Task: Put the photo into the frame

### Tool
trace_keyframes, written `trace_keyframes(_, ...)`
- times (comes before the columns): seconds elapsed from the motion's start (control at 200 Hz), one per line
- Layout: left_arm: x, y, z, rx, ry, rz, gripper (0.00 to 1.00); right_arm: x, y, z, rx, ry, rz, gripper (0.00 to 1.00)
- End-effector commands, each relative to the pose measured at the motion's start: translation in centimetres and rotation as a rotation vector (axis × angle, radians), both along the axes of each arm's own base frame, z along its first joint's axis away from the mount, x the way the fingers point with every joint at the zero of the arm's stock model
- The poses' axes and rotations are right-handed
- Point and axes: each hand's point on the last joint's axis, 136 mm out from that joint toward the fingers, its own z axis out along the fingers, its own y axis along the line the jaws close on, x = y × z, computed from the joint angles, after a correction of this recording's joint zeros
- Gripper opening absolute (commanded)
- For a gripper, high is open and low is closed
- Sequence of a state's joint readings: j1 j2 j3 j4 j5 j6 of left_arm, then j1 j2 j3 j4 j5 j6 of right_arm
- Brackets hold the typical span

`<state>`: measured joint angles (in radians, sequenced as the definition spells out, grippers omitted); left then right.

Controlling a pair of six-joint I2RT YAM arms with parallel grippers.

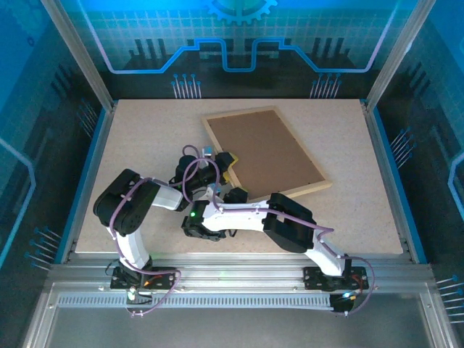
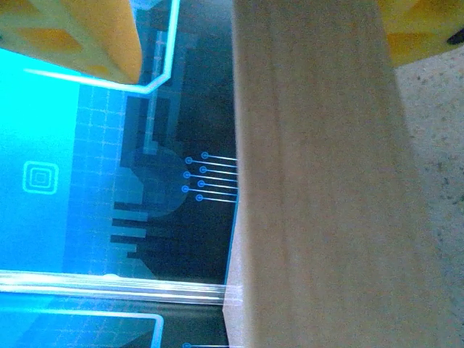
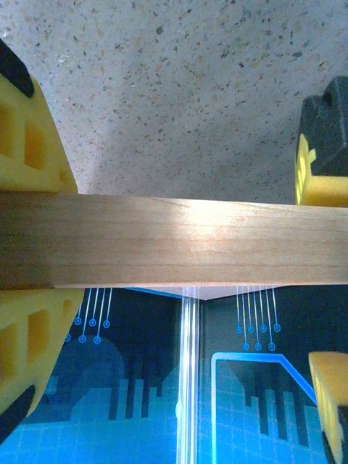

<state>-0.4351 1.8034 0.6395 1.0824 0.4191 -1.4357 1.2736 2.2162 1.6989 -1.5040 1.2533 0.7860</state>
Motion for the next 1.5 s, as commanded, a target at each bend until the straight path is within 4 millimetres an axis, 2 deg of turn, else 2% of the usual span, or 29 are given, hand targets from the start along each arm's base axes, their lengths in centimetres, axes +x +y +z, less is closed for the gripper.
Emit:
trace_keyframes(0.0, 0.3, -0.7, 4.0, -0.054, -0.101, -0.016, 0.99, 0.0, -0.2, 1.2, -0.115, -0.007, 0.04, 0.0)
trace_keyframes(0.16, 0.2, 0.3, 3.5, -0.039, -0.09, 0.004, 0.99, 0.0, -0.2, 1.5, -0.087, 0.009, 0.035, 0.0)
trace_keyframes(0.37, 0.6, 4.1, 2.9, -0.016, -0.068, 0.061, 0.99, 0.4, -0.4, 1.5, 0.056, 0.102, 0.027, 0.0)
trace_keyframes(0.73, -0.7, 8.3, 0.9, 0.077, -0.006, 0.093, 0.99, 1.5, 0.1, 3.7, 0.158, 0.16, 0.011, 0.0)
trace_keyframes(0.956, -1.0, 12.6, -0.8, 0.133, 0.04, 0.176, 0.99, 1.9, 0.4, 7.0, 0.295, 0.244, 0.007, 0.0)
trace_keyframes(1.086, -0.8, 14.1, -1.3, 0.18, 0.051, 0.196, 0.99, 2.5, -0.1, 10.3, 0.421, 0.281, -0.003, 0.0)
trace_keyframes(1.216, -0.2, 14.4, -1.2, 0.205, 0.045, 0.203, 0.99, 3.4, -0.8, 13.8, 0.607, 0.316, -0.005, 0.0)
trace_keyframes(1.356, 0.5, 14.3, -1.0, 0.179, 0.039, 0.211, 0.99, 4.7, -2.4, 16.6, 0.766, 0.324, -0.02, 0.0)
trace_keyframes(1.496, 0.9, 14.2, -1.1, 0.157, 0.041, 0.214, 0.99, 5.7, -5.2, 17.9, 0.868, 0.292, -0.077, 0.0)
